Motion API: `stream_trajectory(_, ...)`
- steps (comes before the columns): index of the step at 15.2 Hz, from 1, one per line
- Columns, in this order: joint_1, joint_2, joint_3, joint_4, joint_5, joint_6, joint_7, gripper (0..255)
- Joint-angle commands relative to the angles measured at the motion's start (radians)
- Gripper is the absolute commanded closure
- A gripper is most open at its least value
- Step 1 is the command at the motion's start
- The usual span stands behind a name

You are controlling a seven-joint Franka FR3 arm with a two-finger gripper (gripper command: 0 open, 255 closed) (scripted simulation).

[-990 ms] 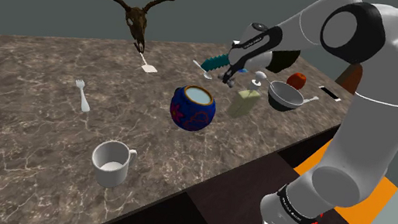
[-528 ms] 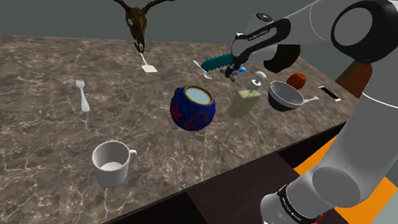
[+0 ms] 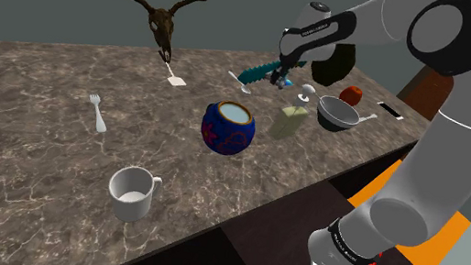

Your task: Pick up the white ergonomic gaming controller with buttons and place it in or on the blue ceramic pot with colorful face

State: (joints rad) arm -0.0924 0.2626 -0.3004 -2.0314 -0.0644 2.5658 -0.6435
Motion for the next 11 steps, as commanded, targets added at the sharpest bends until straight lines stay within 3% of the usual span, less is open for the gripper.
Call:
stream_trajectory(1,0.003,-0.015,-0.002,0.008,-0.005,-0.023,0.002,255)
stream_trajectory(11,0.011,-0.083,-0.007,0.063,-0.021,-0.144,0.002,255)
